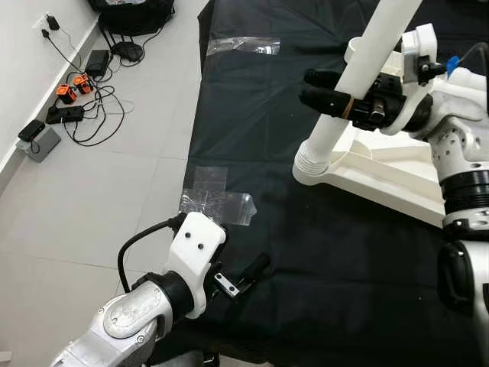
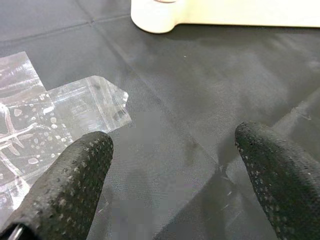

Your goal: Building children table

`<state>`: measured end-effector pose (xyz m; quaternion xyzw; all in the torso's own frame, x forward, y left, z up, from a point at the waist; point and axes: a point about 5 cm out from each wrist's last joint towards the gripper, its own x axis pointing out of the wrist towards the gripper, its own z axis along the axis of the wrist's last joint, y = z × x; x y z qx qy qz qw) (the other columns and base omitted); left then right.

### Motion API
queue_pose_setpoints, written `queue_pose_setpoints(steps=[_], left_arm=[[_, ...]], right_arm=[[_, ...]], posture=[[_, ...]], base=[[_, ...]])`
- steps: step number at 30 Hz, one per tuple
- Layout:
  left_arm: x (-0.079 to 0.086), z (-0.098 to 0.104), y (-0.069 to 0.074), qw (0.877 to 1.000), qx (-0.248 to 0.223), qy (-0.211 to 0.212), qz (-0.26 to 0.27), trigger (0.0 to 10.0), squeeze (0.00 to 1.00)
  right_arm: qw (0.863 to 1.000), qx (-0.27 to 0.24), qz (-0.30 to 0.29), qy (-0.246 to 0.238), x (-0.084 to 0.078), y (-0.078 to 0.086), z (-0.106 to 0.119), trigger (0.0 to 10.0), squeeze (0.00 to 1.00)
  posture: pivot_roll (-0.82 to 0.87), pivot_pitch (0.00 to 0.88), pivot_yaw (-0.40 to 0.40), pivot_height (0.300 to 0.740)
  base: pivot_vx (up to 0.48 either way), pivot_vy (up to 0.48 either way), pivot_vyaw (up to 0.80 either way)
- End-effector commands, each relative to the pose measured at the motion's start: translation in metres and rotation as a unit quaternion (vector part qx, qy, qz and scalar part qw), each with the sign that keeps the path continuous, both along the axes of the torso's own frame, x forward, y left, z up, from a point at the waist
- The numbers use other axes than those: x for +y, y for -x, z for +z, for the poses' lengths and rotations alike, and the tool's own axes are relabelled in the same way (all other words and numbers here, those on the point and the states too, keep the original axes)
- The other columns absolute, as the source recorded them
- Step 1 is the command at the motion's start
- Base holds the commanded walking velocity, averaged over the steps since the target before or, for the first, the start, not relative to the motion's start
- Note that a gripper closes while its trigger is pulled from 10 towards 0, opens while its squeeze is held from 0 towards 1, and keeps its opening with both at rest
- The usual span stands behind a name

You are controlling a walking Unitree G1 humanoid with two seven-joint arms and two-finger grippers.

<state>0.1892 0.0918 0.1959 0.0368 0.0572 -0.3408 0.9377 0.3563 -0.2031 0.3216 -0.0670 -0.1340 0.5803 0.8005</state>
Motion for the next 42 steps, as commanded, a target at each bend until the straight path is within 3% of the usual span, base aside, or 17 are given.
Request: queue_pose_setpoints(steps=[1,14,33,42], left_arm=[[-0.001,-0.002,0.000,1.000,0.002,-0.002,0.001,10.0,0.00],[-0.003,0.001,-0.003,1.000,-0.010,0.001,0.004,10.0,0.00],[-0.004,0.002,-0.006,1.000,-0.016,0.004,0.007,10.0,0.00],[-0.005,0.002,-0.006,1.000,-0.020,0.004,0.010,10.0,0.00]], right_arm=[[0.999,0.018,-0.010,0.026,-0.001,-0.001,-0.016,0.0,0.00],[0.998,0.018,-0.048,0.041,-0.004,-0.006,-0.020,0.0,0.00],[0.995,0.027,-0.081,0.043,0.007,0.005,-0.043,0.0,0.00],[0.989,0.055,-0.134,0.037,0.013,-0.006,-0.054,0.0,0.00]], posture=[[0.14,0.303,-0.018,0.740],[0.14,0.297,-0.021,0.740],[0.12,0.275,-0.020,0.740],[0.12,0.270,-0.027,0.740]], base=[[0.000,0.000,0.00],[0.000,0.000,0.00],[0.000,0.000,0.00],[0.000,0.000,0.00]])
